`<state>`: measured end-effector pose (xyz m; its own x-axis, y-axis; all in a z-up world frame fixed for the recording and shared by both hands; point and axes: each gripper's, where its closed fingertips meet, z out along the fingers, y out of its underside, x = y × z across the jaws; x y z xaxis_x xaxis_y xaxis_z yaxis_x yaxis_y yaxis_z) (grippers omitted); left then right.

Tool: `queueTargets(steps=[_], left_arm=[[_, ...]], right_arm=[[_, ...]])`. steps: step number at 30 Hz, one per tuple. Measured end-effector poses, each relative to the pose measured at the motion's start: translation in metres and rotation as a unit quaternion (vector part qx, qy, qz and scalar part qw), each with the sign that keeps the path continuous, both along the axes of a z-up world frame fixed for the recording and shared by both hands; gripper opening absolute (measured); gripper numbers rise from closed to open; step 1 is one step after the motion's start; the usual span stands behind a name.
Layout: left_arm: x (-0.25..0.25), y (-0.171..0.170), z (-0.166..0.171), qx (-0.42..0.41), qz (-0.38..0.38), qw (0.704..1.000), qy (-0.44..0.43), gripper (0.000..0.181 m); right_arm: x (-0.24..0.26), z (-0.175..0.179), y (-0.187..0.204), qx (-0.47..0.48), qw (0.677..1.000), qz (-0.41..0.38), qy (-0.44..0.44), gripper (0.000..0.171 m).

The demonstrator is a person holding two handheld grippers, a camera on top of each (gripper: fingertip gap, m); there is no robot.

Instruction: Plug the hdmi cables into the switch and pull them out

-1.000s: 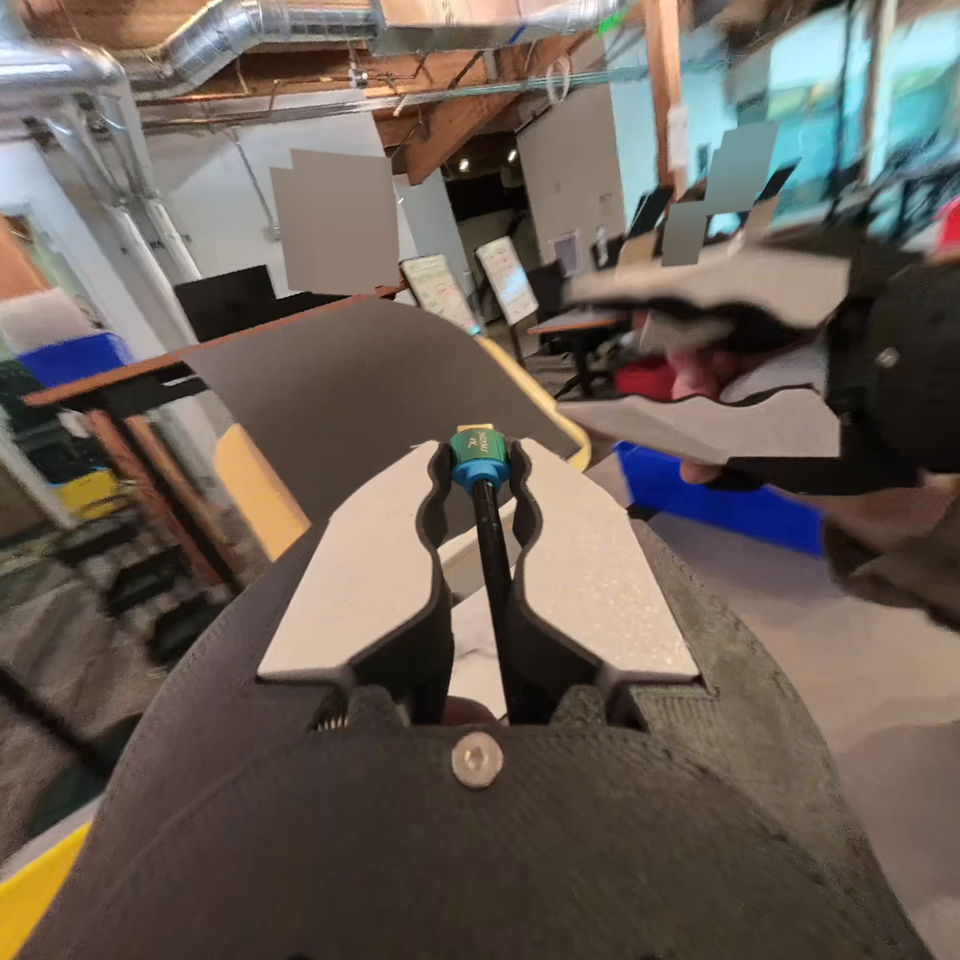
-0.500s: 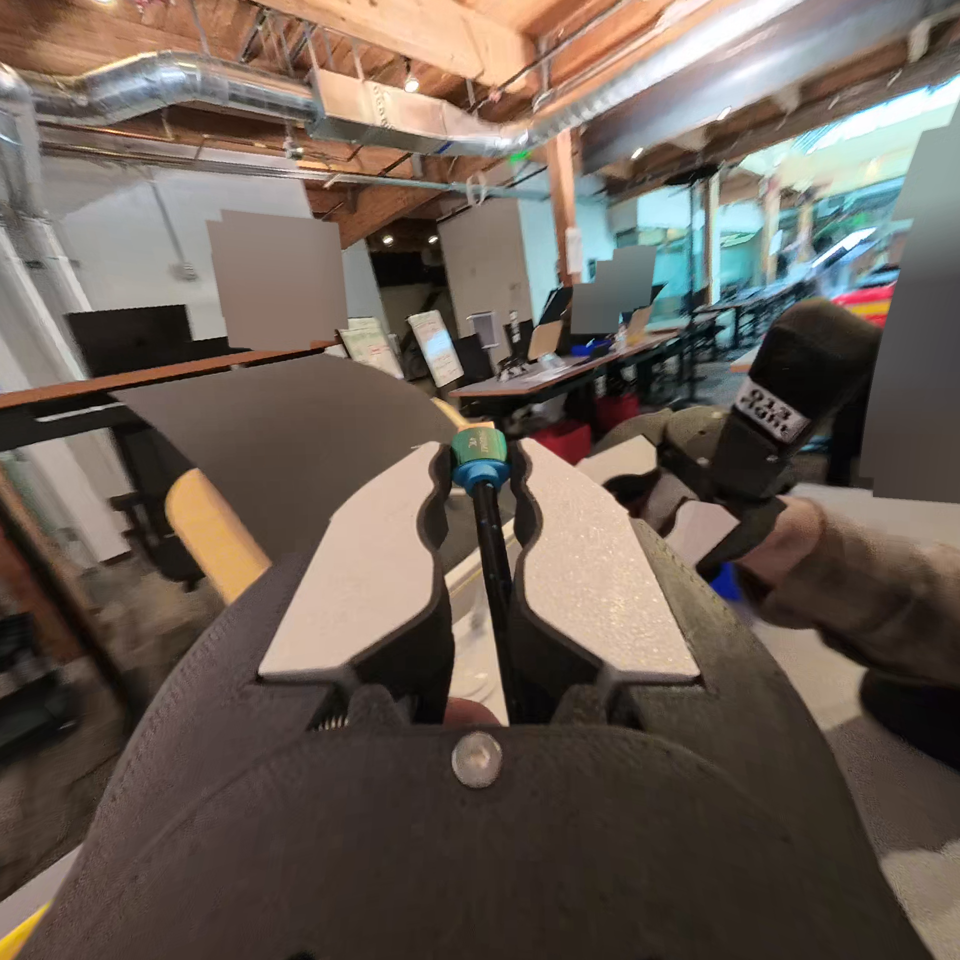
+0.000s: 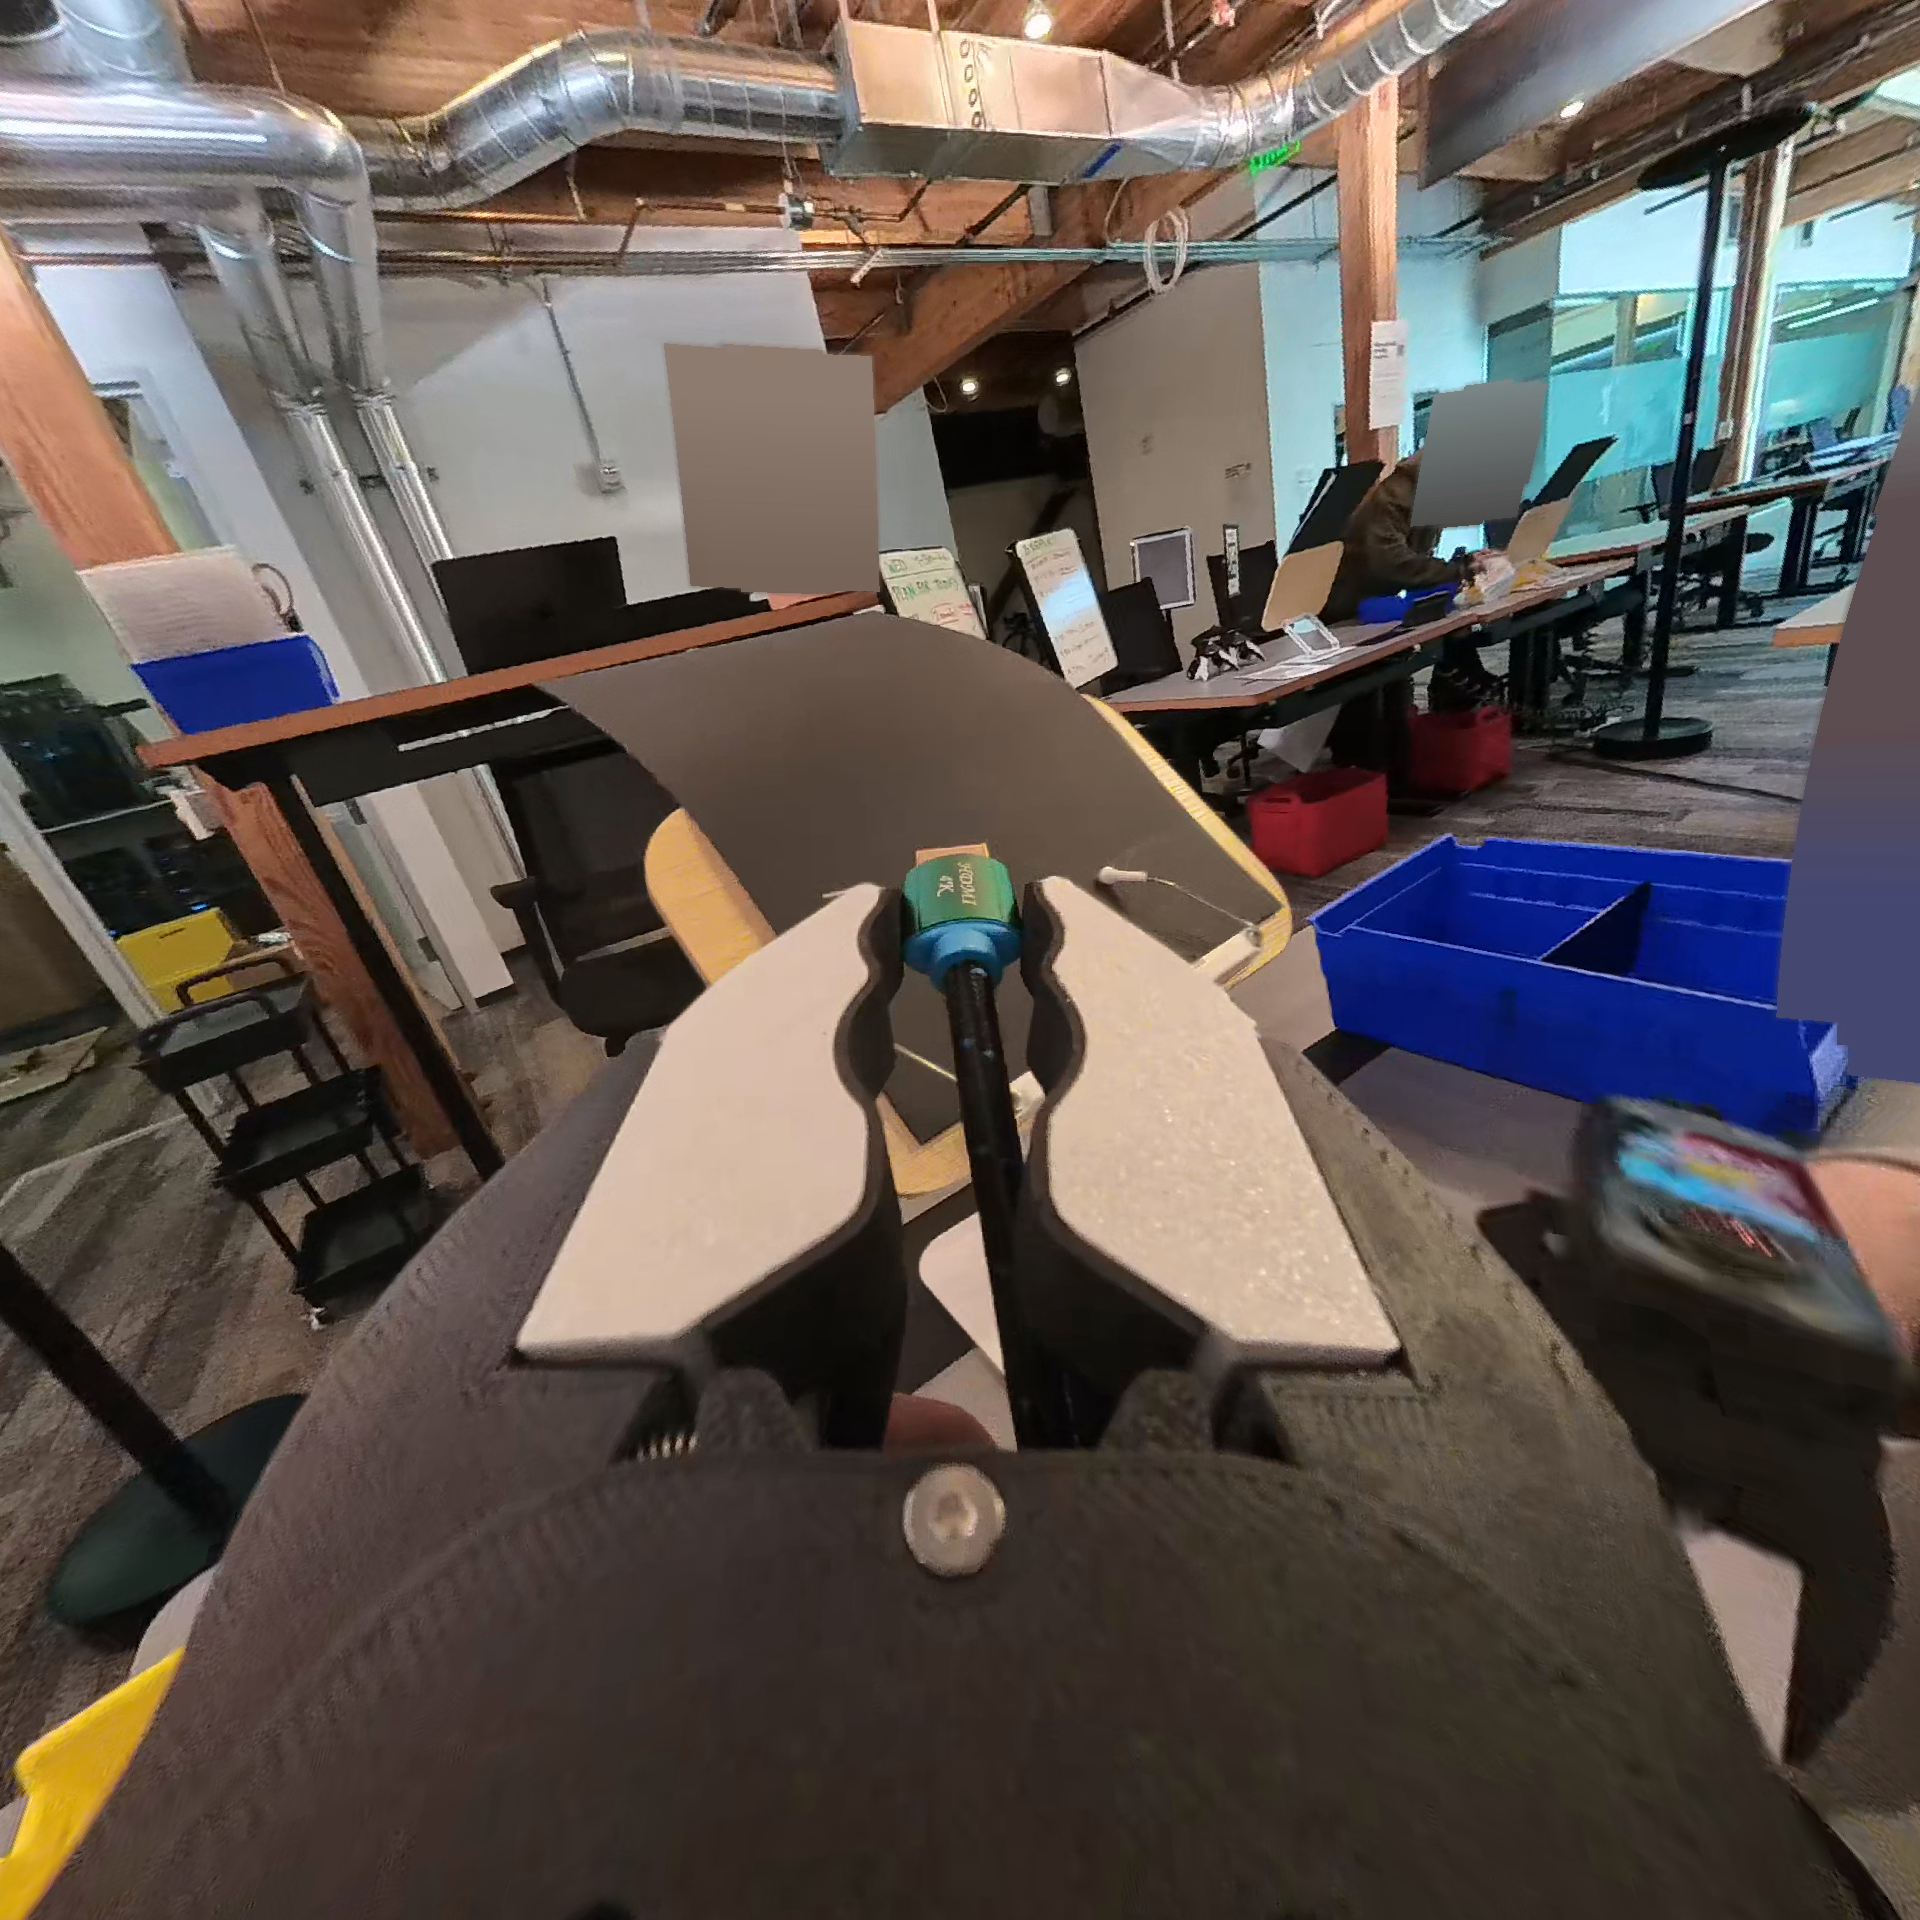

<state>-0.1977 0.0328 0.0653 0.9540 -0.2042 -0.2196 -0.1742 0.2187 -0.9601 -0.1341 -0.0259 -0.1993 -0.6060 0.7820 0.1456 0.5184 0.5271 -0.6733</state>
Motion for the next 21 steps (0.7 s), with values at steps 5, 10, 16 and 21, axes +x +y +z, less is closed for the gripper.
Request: queueTargets(steps=[5,10,16,21], left_arm=[[-0.003,0.003,-0.003,-0.004,0.006,1.000,0.001,0.022],[-0.001,0.004,-0.006,-0.010,0.012,1.000,0.012,0.022],[-0.005,0.003,-0.010,-0.021,0.014,1.000,0.015,0.022],[-0.002,0.003,-0.014,-0.033,-0.009,0.999,0.013,0.022]], right_arm=[[-0.012,-0.035,0.007,0.142,0.989,-0.042,-0.008,0.043],[-0.023,-0.033,0.025,0.197,0.978,-0.062,0.034,0.021],[-0.022,0.005,0.041,0.117,0.987,-0.037,0.104,0.020],[-0.007,0.056,0.057,-0.029,0.981,-0.003,0.190,0.020]])
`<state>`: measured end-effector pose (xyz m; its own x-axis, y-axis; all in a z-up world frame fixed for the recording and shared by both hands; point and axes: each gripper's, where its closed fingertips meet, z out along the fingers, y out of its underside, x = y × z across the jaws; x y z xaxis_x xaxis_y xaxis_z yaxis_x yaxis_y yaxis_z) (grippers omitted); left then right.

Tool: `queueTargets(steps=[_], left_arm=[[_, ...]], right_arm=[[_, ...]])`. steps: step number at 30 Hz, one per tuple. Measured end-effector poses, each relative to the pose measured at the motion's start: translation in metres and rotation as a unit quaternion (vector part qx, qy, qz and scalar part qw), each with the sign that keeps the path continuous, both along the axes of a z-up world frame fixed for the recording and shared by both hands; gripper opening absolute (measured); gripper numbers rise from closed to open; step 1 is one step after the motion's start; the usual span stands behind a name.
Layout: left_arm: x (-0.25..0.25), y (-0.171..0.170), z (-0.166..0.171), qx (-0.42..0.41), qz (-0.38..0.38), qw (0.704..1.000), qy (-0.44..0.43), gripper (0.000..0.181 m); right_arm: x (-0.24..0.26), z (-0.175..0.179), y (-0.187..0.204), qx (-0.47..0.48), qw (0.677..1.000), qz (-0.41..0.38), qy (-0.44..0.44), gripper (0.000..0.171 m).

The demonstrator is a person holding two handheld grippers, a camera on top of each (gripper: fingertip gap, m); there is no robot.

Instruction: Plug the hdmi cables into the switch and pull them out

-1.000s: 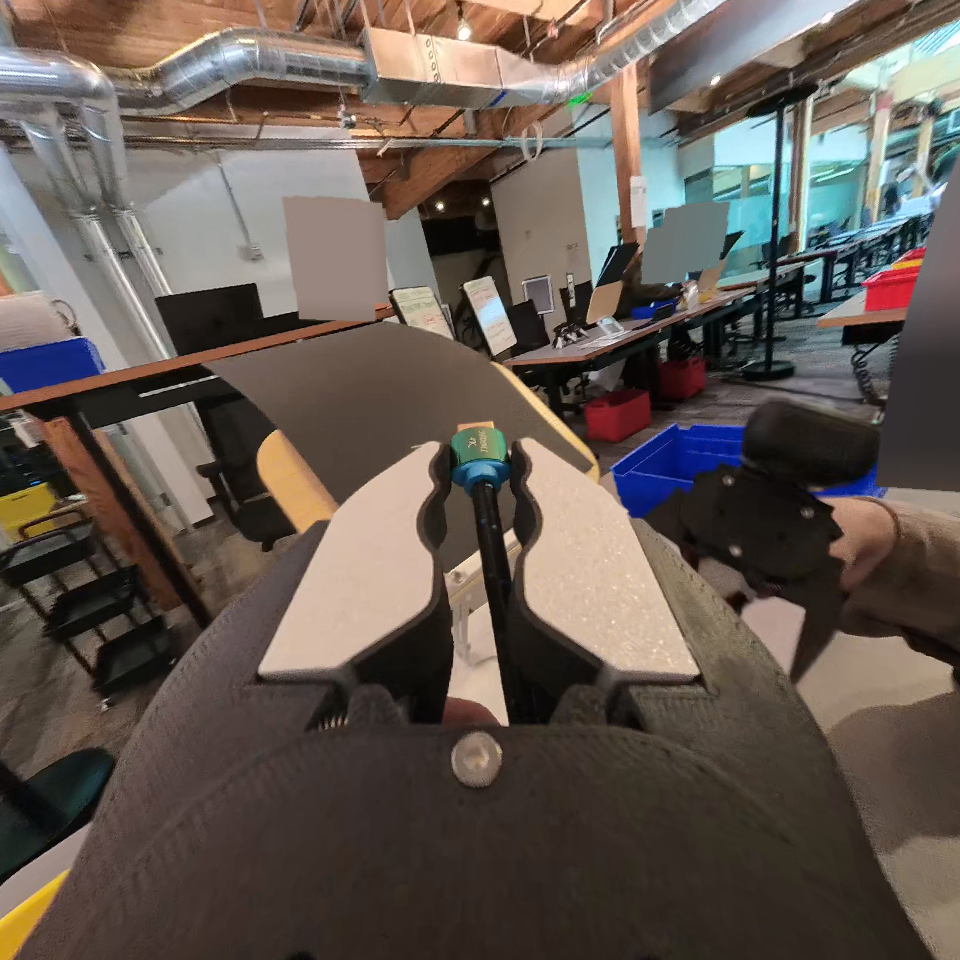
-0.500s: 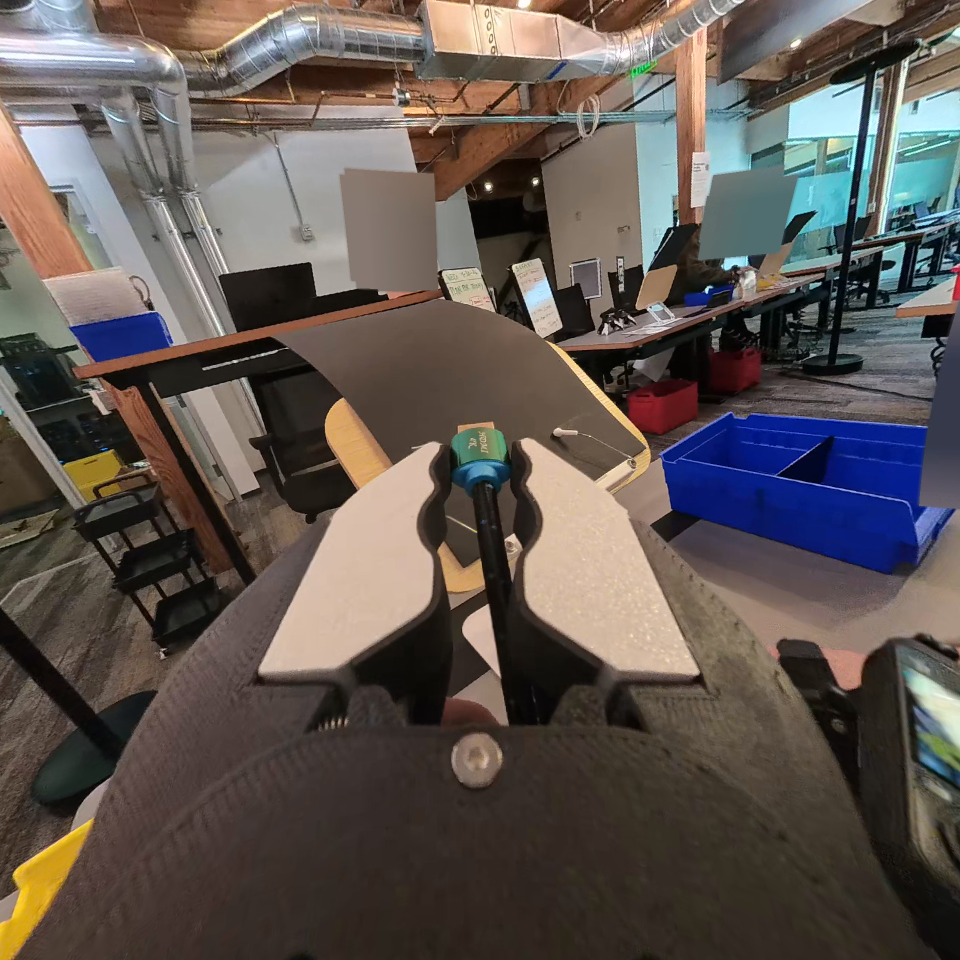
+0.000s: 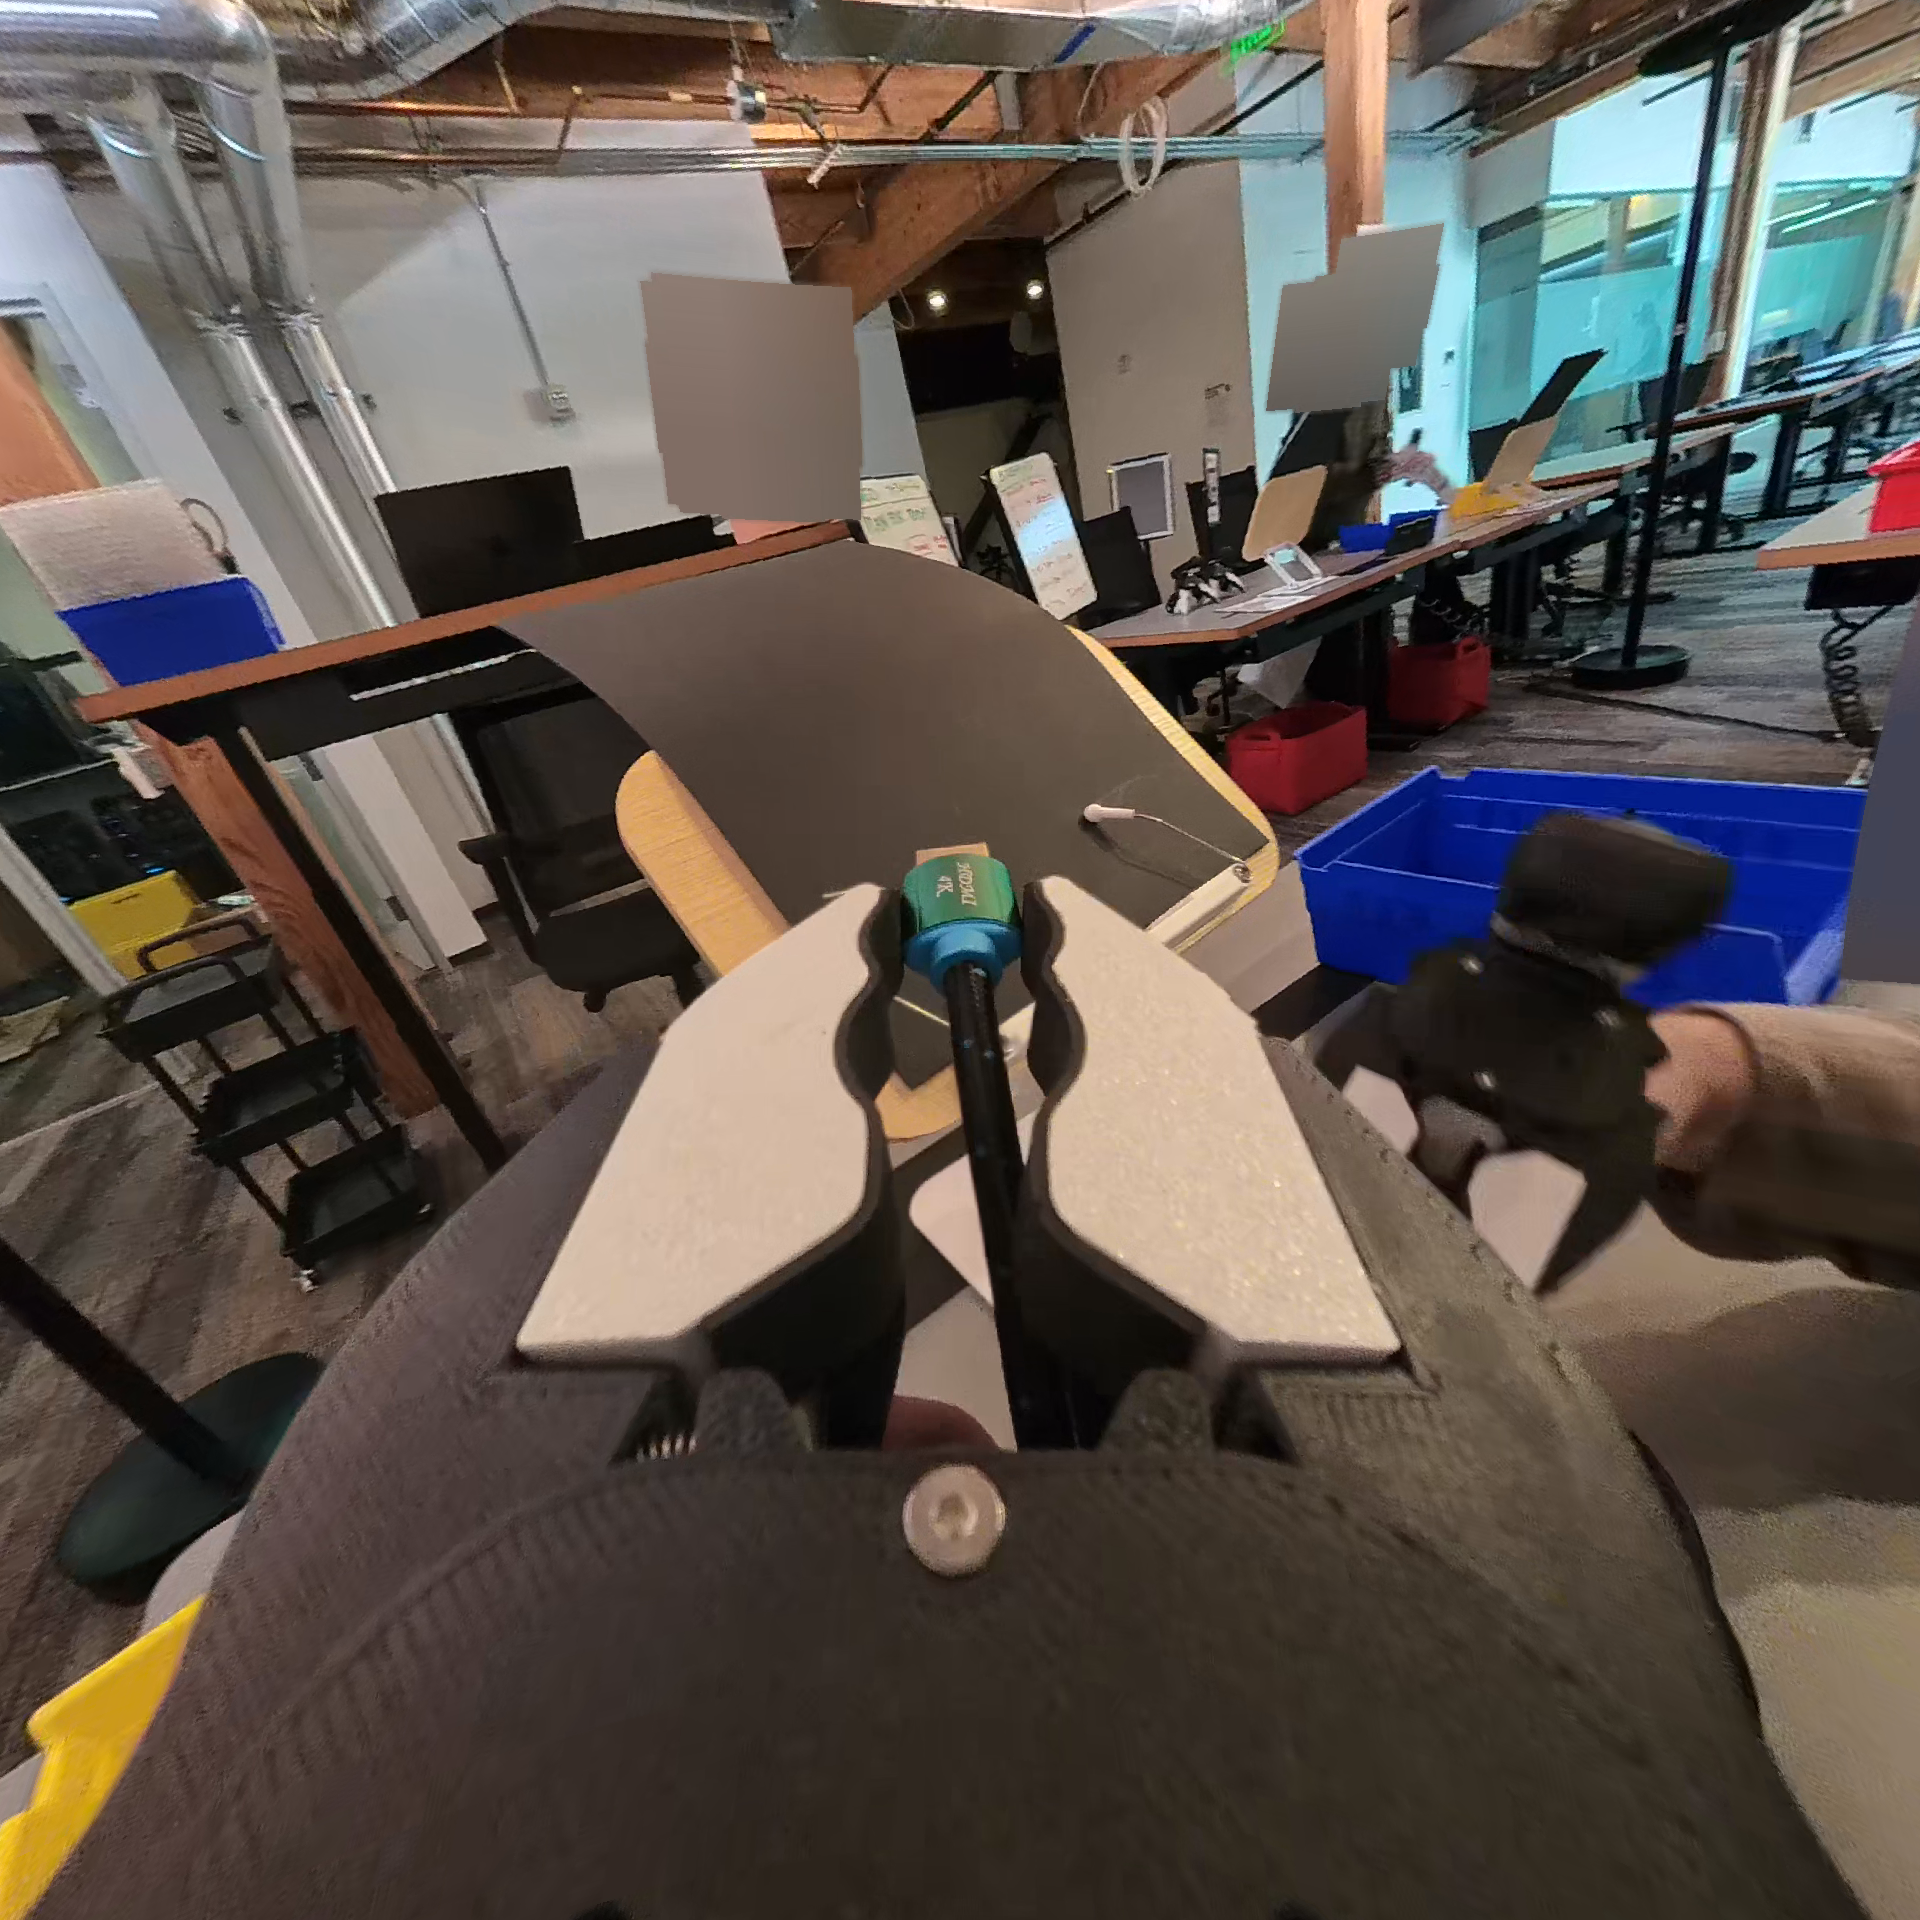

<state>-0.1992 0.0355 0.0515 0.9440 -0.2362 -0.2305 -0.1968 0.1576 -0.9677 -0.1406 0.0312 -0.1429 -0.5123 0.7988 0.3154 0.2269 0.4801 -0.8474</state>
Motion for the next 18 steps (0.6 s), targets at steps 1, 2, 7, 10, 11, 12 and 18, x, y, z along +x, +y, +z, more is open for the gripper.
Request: queueTargets(steps=[1,2,7,10,11,12,18], left_arm=[[0.002,0.000,0.000,-0.003,-0.007,1.000,-0.003,0.022],[0.005,0.000,-0.002,-0.008,-0.015,1.000,-0.002,0.022],[0.031,0.003,-0.009,-0.032,-0.090,0.995,-0.022,0.022],[0.049,0.008,-0.019,-0.057,-0.128,0.990,-0.020,0.022],[0.055,0.008,-0.022,-0.064,-0.140,0.988,-0.017,0.022],[0.063,0.009,-0.024,-0.073,-0.155,0.985,-0.019,0.022],[0.112,0.012,-0.036,-0.109,-0.222,0.969,-0.009,0.022]], right_arm=[[0.007,0.012,0.003,-0.025,0.999,0.016,0.018,0.020],[0.013,0.025,0.009,-0.043,0.998,0.026,0.042,0.020],[0.057,0.078,0.032,-0.108,0.982,0.086,0.126,0.020],[0.087,0.106,0.037,-0.129,0.970,0.124,0.166,0.020],[0.096,0.113,0.039,-0.132,0.967,0.132,0.174,0.020],[0.103,0.118,0.041,-0.129,0.966,0.136,0.178,0.020],[0.130,0.134,0.045,-0.103,0.963,0.153,0.198,0.020]])
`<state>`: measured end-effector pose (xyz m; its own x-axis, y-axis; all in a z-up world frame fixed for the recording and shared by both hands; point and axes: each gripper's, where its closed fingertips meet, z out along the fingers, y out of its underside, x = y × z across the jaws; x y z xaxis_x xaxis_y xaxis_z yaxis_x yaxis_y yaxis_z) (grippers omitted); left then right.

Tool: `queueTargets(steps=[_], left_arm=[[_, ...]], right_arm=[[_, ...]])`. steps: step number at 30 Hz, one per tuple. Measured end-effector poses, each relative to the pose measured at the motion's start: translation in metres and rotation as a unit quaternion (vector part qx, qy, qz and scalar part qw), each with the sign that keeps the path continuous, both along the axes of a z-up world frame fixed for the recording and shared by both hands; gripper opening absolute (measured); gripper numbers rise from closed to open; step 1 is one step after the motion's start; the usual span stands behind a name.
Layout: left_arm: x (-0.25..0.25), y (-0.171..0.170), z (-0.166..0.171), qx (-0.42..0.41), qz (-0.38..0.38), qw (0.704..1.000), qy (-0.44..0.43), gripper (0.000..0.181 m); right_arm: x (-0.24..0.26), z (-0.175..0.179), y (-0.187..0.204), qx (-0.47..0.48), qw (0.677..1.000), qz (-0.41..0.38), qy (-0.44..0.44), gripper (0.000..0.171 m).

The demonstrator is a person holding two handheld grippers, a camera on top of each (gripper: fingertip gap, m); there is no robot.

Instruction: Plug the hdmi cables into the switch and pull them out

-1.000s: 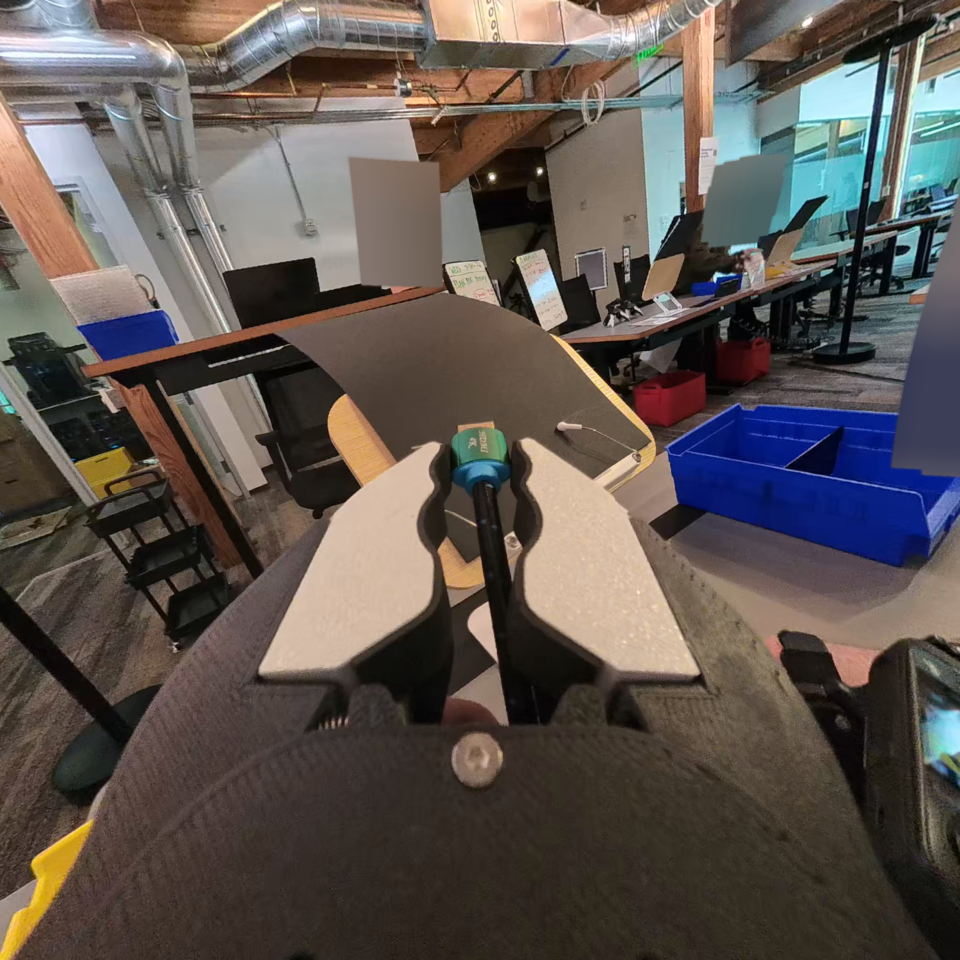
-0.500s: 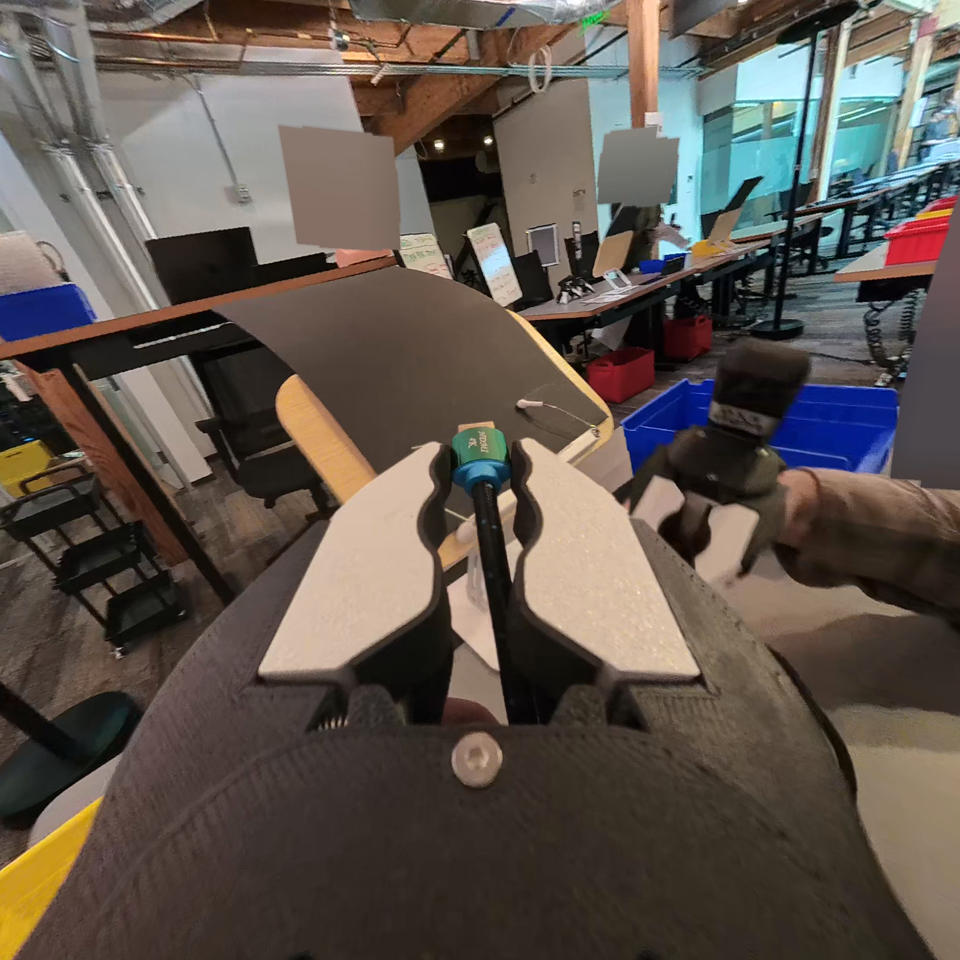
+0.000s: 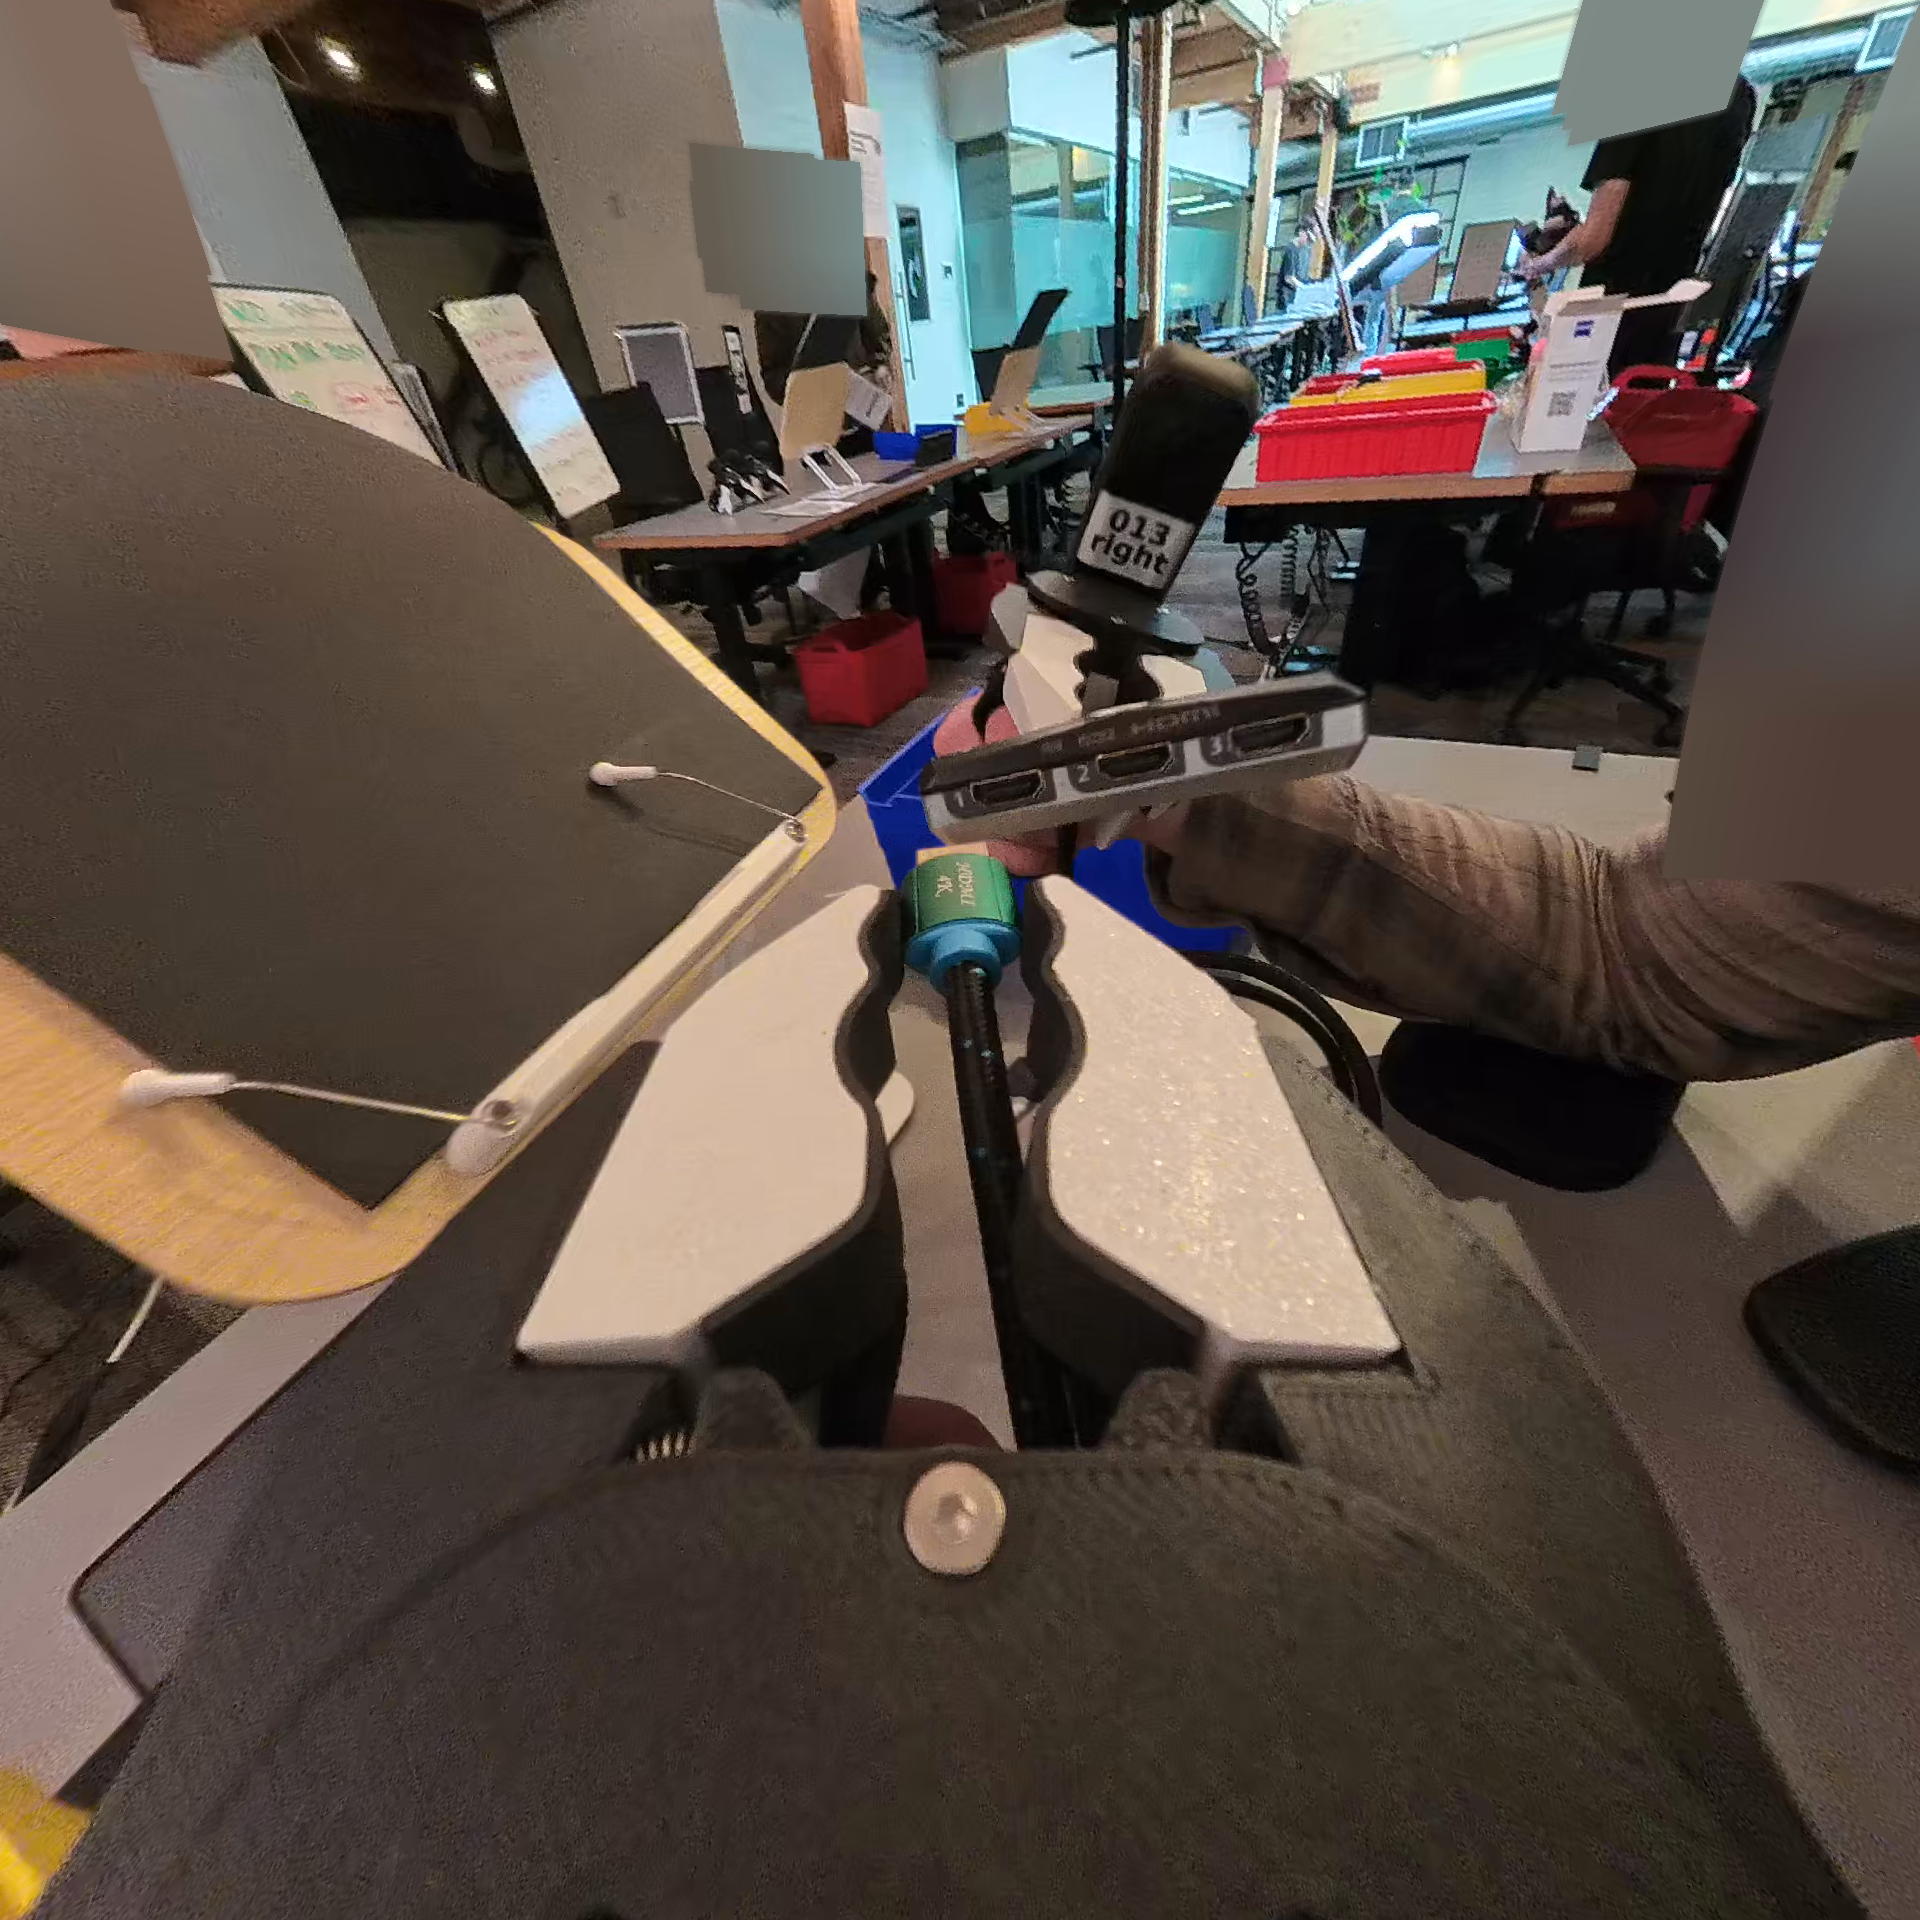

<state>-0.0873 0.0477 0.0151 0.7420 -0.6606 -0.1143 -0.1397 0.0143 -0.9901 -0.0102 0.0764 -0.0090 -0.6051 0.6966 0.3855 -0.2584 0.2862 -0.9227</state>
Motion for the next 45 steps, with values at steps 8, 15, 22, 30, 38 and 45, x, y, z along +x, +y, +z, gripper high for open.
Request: queueTargets(steps=[8,15,22,30,38,45], left_arm=[[0.032,-0.001,-0.003,-0.018,-0.048,0.999,-0.018,0.021],[0.033,-0.005,-0.002,-0.028,-0.065,0.997,-0.030,0.021],[0.030,-0.005,-0.007,-0.041,-0.064,0.997,-0.026,0.021],[0.031,-0.004,-0.008,-0.041,-0.065,0.997,-0.032,0.021],[0.033,-0.005,-0.008,-0.027,-0.065,0.997,-0.020,0.021],[0.038,-0.010,-0.008,-0.028,-0.075,0.997,-0.006,0.021]], right_arm=[[0.016,0.003,-0.002,0.027,1.000,0.010,-0.001,0.020],[0.017,-0.002,-0.008,0.052,0.998,0.011,-0.013,0.020],[0.015,-0.005,-0.007,0.076,0.997,-0.006,-0.021,0.020],[0.018,-0.006,-0.008,0.095,0.995,-0.014,-0.028,0.020],[0.018,-0.004,-0.007,0.077,0.997,-0.009,-0.032,0.020],[0.020,-0.005,-0.013,0.081,0.996,0.007,-0.027,0.020]])
